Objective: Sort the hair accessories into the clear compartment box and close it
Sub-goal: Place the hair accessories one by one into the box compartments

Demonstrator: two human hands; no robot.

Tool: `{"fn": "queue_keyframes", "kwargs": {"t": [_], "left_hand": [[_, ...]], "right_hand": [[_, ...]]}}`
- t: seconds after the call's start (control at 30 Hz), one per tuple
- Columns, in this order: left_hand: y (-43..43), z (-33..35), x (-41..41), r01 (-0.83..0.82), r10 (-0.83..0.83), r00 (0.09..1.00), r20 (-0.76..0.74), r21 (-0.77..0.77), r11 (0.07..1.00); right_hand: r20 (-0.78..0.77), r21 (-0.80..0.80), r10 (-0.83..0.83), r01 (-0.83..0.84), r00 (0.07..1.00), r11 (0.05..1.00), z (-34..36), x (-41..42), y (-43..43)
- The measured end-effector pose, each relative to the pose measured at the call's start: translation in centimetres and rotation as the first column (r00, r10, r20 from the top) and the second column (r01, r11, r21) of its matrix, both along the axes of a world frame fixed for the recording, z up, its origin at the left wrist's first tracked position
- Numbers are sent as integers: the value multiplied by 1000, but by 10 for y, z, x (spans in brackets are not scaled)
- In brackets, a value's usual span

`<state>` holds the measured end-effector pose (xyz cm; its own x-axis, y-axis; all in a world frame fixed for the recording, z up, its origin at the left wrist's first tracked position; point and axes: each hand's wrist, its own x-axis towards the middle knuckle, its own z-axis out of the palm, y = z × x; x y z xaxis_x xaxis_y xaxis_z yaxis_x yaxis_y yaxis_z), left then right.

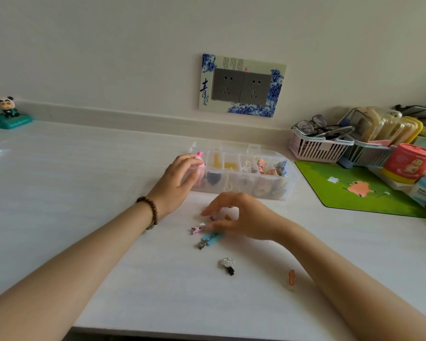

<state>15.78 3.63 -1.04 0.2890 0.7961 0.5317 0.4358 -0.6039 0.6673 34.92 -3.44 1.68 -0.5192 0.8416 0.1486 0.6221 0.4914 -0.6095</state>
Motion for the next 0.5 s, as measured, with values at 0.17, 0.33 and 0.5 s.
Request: {"fn": "queue_keyframes", "kwargs": {"t": [0.17, 0.33, 0.5], "left_hand": [[2, -1, 0, 6, -6, 1000, -3, 9, 1000], [2, 0, 0, 5, -5, 1000, 11, -12, 1000], [1, 1, 1, 30, -29, 999, 38, -33, 999]], "right_hand": [[-24, 78, 2, 0, 1000, 997, -4, -7, -4], [-218, 108, -57, 82, 974, 991, 3, -5, -6], [-450, 112, -281, 366, 848, 924, 40, 12, 18]]}}
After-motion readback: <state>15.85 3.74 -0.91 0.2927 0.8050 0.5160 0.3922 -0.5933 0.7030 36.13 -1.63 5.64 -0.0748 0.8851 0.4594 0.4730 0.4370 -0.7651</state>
